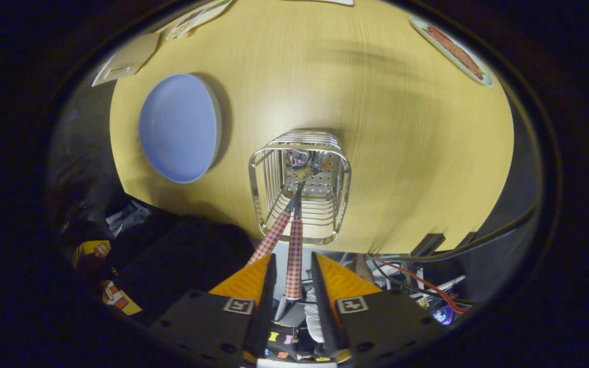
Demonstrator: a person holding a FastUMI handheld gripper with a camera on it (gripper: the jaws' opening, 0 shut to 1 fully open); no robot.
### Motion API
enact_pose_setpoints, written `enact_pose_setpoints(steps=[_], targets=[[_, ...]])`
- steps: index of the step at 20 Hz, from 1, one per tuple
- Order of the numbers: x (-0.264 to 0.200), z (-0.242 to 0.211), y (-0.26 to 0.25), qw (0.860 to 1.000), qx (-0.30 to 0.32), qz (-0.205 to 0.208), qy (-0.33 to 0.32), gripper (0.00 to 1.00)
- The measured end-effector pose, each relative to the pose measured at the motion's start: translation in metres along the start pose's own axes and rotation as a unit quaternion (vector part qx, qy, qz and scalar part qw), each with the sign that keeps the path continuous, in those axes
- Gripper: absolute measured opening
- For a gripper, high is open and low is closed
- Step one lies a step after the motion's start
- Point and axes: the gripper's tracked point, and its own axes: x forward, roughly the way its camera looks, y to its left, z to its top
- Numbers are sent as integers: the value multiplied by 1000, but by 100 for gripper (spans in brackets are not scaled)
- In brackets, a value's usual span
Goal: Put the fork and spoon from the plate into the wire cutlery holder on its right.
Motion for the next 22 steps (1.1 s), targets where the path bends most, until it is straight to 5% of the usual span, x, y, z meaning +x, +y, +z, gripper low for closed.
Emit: enact_pose_setpoints(steps=[9, 14, 16, 19, 22], targets=[[-29, -14, 9, 991, 51, 28, -121, 79], [-66, -24, 42, 967, 66, 60, -239, 100], [-85, -18, 59, 944, 85, 85, -307, 100], [-126, -3, 82, 886, 122, 127, -428, 100], [-158, 0, 71, 822, 154, 96, -539, 100]])
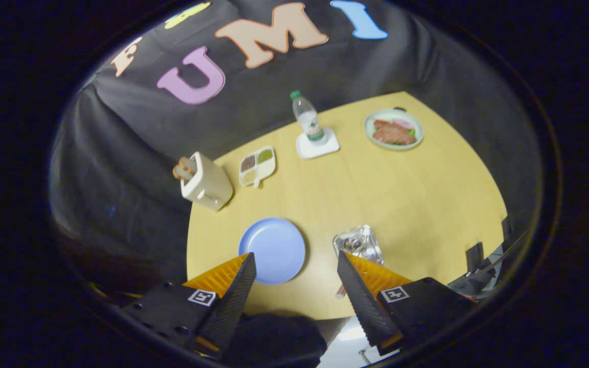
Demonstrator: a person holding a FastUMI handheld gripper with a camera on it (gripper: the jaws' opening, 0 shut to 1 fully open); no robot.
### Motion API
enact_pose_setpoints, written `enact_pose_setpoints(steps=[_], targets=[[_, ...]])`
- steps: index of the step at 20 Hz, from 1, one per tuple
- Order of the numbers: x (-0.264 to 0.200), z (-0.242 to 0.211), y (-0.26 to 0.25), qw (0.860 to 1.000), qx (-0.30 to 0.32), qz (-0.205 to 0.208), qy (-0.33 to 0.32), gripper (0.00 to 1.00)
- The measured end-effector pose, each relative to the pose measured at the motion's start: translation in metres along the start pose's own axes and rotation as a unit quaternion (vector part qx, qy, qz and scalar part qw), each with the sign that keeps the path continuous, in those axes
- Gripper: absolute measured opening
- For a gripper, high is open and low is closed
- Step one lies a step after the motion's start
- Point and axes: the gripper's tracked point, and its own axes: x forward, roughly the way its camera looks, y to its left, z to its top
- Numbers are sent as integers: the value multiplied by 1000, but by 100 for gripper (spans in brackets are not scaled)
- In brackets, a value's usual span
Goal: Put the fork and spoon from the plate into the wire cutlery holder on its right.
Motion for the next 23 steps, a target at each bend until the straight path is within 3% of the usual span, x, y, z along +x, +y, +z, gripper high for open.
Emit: enact_pose_setpoints(steps=[4, 9, 11, 17, 23], targets=[[-13, 25, -9, 985, -37, -21, -167, 99], [-41, 54, 26, 937, -68, 2, -343, 99], [-54, 55, 37, 923, -68, 8, -379, 99], [-78, 31, 57, 902, -38, 23, -430, 99], [-121, 30, 69, 868, -84, 4, -490, 99]])
